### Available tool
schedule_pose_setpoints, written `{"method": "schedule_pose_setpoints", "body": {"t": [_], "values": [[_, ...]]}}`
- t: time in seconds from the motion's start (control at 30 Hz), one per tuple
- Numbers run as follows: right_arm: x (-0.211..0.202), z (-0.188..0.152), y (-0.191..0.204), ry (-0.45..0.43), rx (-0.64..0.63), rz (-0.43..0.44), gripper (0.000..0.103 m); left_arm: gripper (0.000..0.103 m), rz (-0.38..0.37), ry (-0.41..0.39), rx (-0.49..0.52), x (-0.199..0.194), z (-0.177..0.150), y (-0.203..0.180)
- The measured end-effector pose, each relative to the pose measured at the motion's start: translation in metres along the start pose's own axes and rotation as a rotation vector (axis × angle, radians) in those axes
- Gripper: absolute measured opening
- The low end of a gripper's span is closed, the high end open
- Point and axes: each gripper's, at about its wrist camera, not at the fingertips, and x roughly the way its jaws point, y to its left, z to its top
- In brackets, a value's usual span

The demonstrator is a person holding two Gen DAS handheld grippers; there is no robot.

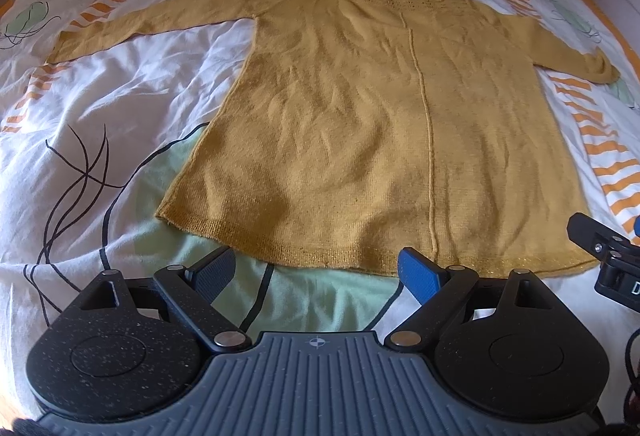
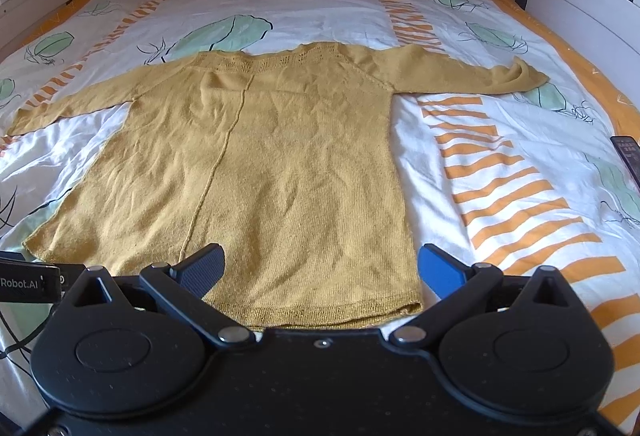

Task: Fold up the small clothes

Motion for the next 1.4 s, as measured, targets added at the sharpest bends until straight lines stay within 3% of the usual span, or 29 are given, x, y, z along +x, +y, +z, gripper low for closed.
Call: {"method": "schedule_pose_setpoints", "body": {"t": [0.47, 0.83, 1.0, 1.23, 1.3, 1.4], "values": [[0.013, 0.003, 0.0, 0.035, -0.019, -0.009, 0.102, 0.089, 0.015, 0.009, -0.011, 0.007, 0.011, 0.003], [0.037, 0.025, -0.014, 0.032, -0.105, -0.002, 0.102, 0.089, 0.005, -0.084, -0.031, 0.01, 0.053, 0.003], [0.055, 0.05, -0.039, 0.043, -0.053, 0.03, 0.102, 0.089, -0.046, -0.145, -0.048, 0.018, 0.084, 0.004], [0.091, 0.083, -0.068, 0.057, -0.045, 0.026, 0.102, 0.089, -0.23, -0.211, -0.168, 0.049, 0.128, 0.019], [0.105, 0.091, -0.078, 0.068, -0.032, 0.04, 0.102, 0.089, -0.238, -0.199, -0.179, 0.062, 0.139, 0.018], [0.122, 0.103, -0.094, 0.082, 0.001, 0.089, 0.102, 0.089, -0.188, -0.212, -0.15, 0.077, 0.154, 0.009]]}}
